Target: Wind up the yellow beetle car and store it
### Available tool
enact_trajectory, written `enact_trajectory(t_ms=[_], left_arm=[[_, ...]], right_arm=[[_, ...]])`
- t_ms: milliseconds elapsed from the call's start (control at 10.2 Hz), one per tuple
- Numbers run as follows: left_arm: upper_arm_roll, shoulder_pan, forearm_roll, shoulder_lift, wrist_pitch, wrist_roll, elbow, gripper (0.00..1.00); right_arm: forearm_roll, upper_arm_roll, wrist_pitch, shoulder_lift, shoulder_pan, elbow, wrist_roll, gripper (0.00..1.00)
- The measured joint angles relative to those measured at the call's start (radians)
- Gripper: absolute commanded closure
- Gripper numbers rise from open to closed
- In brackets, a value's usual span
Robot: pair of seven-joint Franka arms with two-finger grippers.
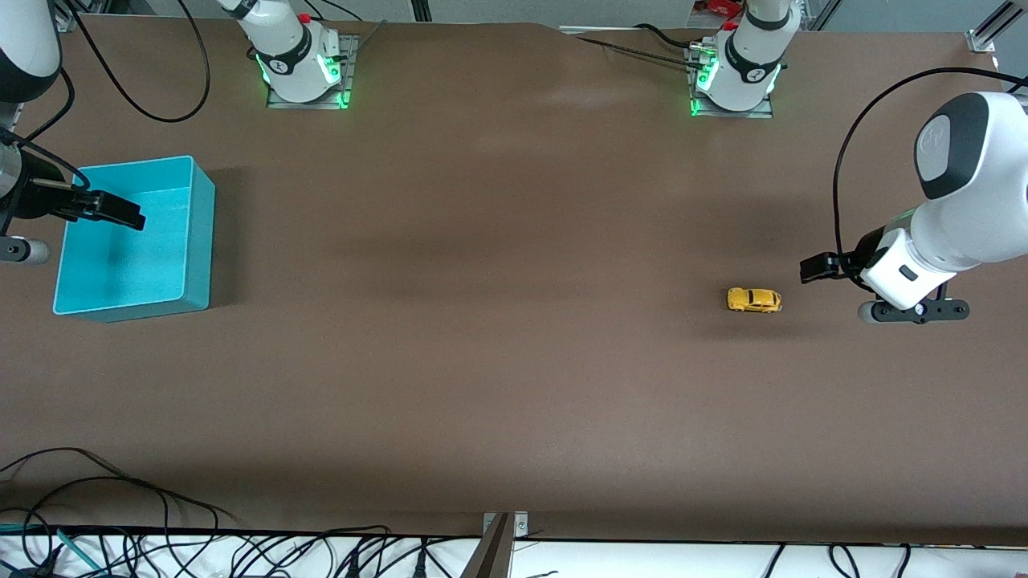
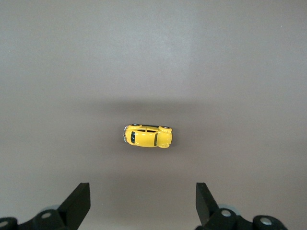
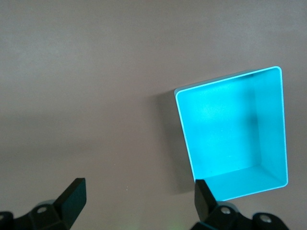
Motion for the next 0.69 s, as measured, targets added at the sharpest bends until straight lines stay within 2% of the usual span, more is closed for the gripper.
enact_trajectory(t_ms=[687], left_arm=[[0.000, 0.000, 0.000, 0.003, 0.000, 0.000, 0.000, 0.03]], right_arm=[[-0.002, 0.002, -0.013, 0.000, 0.009, 0.000, 0.094, 0.00]])
